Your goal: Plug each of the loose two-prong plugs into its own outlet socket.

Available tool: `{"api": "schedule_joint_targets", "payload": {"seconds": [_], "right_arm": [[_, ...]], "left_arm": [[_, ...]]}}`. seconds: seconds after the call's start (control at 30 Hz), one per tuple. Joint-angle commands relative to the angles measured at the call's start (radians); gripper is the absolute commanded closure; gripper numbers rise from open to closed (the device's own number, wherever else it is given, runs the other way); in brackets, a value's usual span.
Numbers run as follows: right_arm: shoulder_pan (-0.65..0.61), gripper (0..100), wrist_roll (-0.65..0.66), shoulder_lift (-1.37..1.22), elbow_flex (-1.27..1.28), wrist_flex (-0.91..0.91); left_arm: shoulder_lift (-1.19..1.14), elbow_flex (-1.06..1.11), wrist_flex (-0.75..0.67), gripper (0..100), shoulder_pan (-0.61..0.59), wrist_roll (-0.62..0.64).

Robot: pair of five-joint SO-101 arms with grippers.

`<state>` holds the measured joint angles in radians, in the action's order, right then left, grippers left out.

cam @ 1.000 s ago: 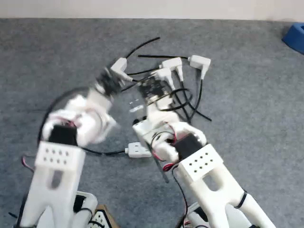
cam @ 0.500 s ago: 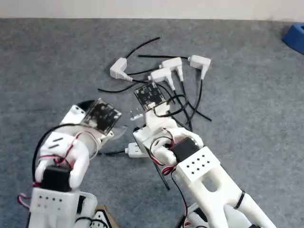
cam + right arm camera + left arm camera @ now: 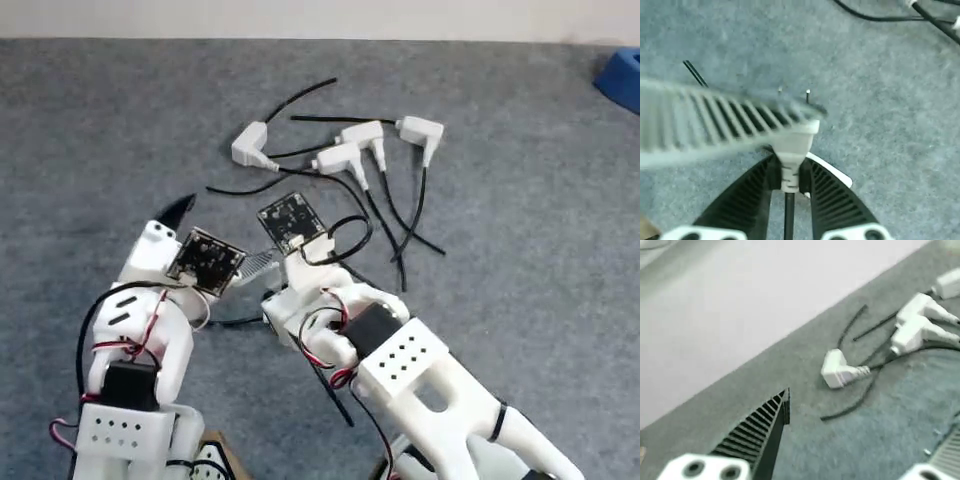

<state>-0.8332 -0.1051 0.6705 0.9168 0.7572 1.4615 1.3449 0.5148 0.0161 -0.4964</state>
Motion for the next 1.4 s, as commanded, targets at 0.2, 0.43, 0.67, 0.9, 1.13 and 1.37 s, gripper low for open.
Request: {"api": "schedule_joint_targets", "payload": {"seconds": [0.2,0.43,0.67,0.9,1.13,1.37], "right_arm": [[-0.008,99.1,0.008,0.016,-0.015,-0.008],[-0.012,99.1,0.011,0.018,-0.157,0.134],[-0.015,99.1,0.091,0.051,-0.311,0.288],[-0.008,99.1,0.129,0.159,-0.446,0.44],[0.039,99.1,0.163,0.136,-0.444,0.51],[0.044,99.1,0.169,0.139,-0.259,0.44]], "left_arm": [[0.01,0.031,-0.029,55,-0.018,0.005],[0.01,0.18,-0.081,55,-0.018,0.005],[0.01,0.285,-0.193,55,-0.053,0.003],[0.012,0.274,-0.199,55,-0.056,0.005],[0.012,0.243,-0.203,55,-0.136,0.005],[0.012,0.182,-0.204,55,-0.157,0.008]]}}
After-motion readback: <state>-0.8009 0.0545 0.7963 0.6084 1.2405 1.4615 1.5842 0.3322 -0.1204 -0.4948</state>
